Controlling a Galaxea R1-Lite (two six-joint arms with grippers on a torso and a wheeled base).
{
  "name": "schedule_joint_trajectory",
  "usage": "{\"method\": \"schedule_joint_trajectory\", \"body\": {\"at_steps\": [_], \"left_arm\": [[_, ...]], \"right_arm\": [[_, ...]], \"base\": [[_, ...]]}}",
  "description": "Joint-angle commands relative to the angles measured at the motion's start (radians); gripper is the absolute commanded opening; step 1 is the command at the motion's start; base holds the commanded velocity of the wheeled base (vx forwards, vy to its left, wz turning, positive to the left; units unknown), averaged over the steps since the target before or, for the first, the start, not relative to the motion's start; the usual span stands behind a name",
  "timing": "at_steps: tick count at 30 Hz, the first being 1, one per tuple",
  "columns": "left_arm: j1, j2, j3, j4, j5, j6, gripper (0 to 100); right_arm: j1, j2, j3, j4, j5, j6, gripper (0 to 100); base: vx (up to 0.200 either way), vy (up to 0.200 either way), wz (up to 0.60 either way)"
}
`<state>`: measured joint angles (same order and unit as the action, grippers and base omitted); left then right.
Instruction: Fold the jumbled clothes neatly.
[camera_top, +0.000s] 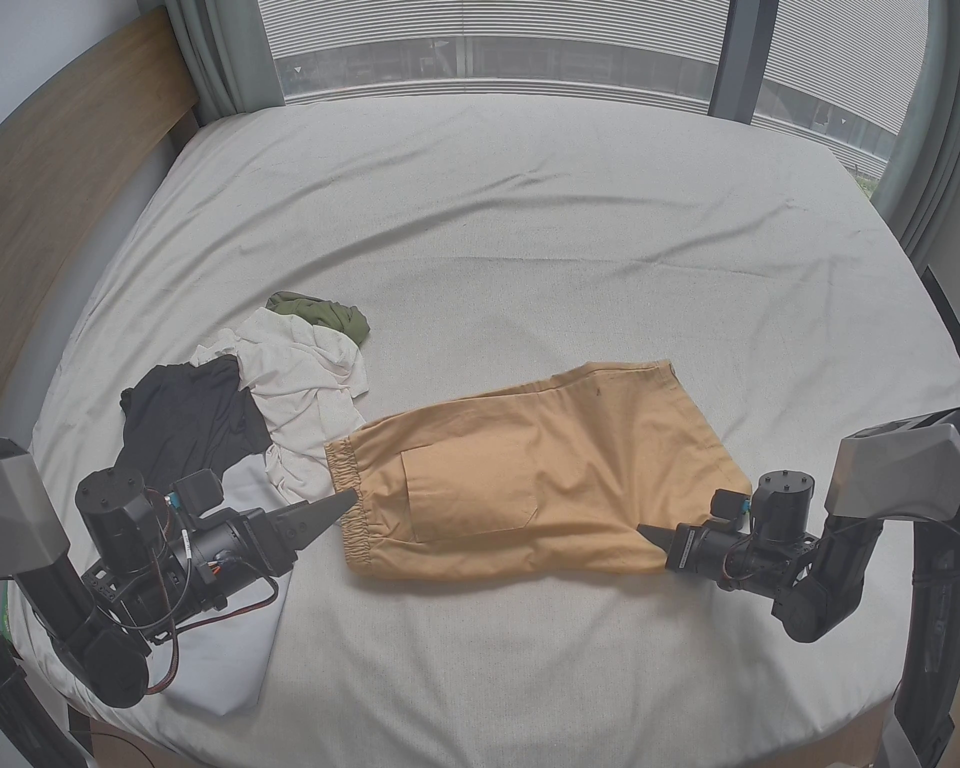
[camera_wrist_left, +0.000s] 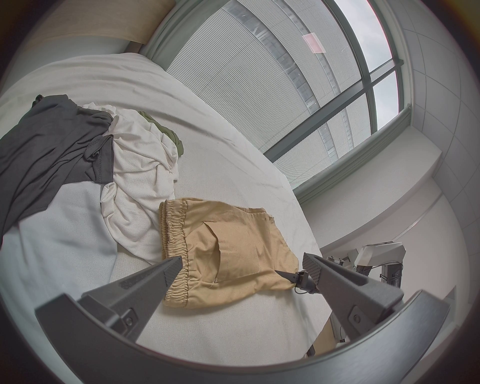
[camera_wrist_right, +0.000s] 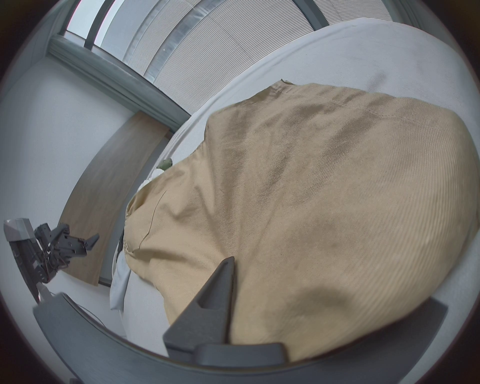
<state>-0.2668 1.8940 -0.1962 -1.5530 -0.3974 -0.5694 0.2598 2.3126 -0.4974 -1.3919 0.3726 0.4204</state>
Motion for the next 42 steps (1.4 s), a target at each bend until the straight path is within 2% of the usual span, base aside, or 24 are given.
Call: {"method": "schedule_joint_trajectory", "body": {"at_steps": [1,7,15,30,42], "left_arm": [[0.001,-0.001,-0.002,-0.001,0.000,-0.001,100],[0.000,-0.001,0.000,-0.001,-0.001,0.000,100],[-0.002,-0.006,0.000,-0.001,-0.001,-0.001,100],[-0.002,-0.006,0.000,-0.001,-0.001,-0.001,100],[-0.026,0.003,0.011,-0.001,-0.003,-0.001,100]], "right_arm": [[-0.002,-0.039,0.039,0.011,0.000,-0.022,0],[-0.019,-0.055,0.094,0.013,-0.001,-0.081,0],[-0.019,-0.088,0.151,0.011,-0.004,-0.092,0],[-0.019,-0.108,0.333,-0.002,-0.086,-0.210,0],[-0.039,-0.101,0.336,-0.002,-0.087,-0.224,0]], "base": [[0.000,0.000,0.00],[0.000,0.000,0.00],[0.000,0.000,0.00],[0.000,0.000,0.00],[0.000,0.000,0.00]]}}
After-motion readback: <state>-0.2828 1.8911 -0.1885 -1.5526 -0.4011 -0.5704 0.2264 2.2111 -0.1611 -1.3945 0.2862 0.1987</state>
